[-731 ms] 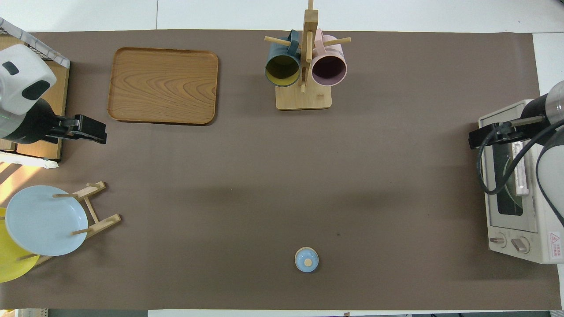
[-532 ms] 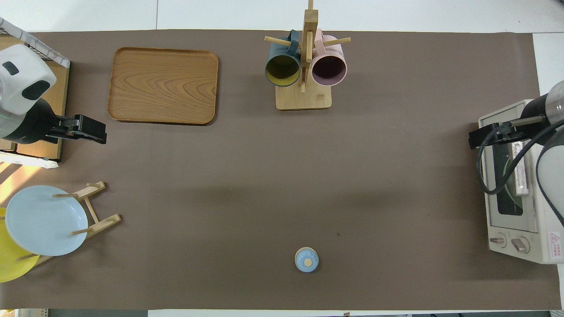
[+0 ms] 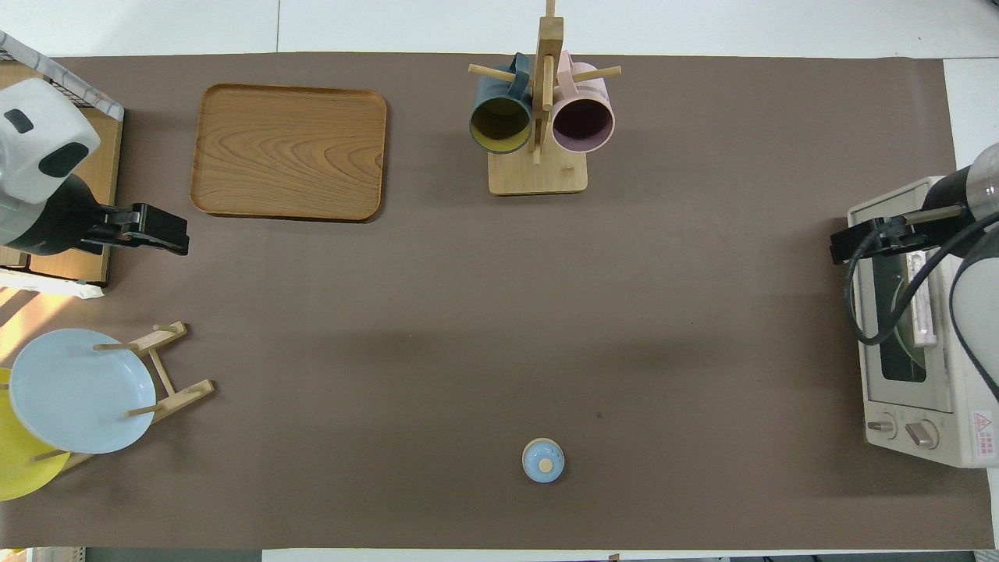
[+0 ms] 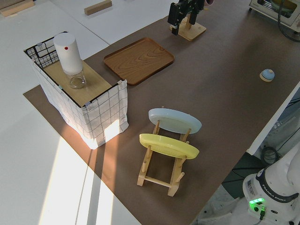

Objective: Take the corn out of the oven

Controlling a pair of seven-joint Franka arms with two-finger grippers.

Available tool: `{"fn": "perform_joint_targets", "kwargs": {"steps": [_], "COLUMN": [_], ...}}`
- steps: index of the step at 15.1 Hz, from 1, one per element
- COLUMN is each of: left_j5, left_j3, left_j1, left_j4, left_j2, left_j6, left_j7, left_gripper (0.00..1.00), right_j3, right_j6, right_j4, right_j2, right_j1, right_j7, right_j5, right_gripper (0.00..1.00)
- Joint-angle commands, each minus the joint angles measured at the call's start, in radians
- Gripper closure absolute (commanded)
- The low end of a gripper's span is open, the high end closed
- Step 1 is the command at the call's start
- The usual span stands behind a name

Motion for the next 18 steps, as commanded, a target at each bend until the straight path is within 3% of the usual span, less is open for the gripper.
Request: {"fn": "perform_joint_targets", "kwargs": {"steps": [1,11,13,15,17,18], "left_j5": [0.022,0.022,0.022,0.022,0.022,0.022], "left_j3": [-0.010,-0.010,-0.010,-0.010,-0.008,-0.010], "left_j1": [0.010,0.010,0.010,0.010,0.010,0.010], "left_j4": [-0.006,-0.005,-0.006,-0.006,-0.005,-0.005], "left_j2": [-0.016,-0.016,-0.015,-0.015,-0.016,-0.015], "left_j6": [-0.011,-0.011,-0.011,-0.011,-0.011,-0.011], "left_j7": [0.004,0.005,0.004,0.005,0.004,0.004], "left_gripper": [0.00,0.00,0.00,0.00,0.00,0.00], "right_j3": [0.004,0.003,0.001,0.001,0.001,0.001], "right_j6": [-0.009,0.055,0.073,0.074,0.090,0.095], "right_j4": [0.007,-0.041,-0.065,-0.085,-0.114,-0.128], "right_j2": [0.000,-0.017,-0.026,-0.032,-0.044,-0.052], "right_j1": [-0.012,-0.012,-0.020,-0.040,-0.055,-0.066], "right_j7": [0.009,0.006,0.004,-0.004,-0.005,-0.013], "right_j5": [0.013,0.007,0.007,0.007,0.007,0.007], "right_gripper": [0.00,0.00,0.16,0.41,0.57,0.59]}}
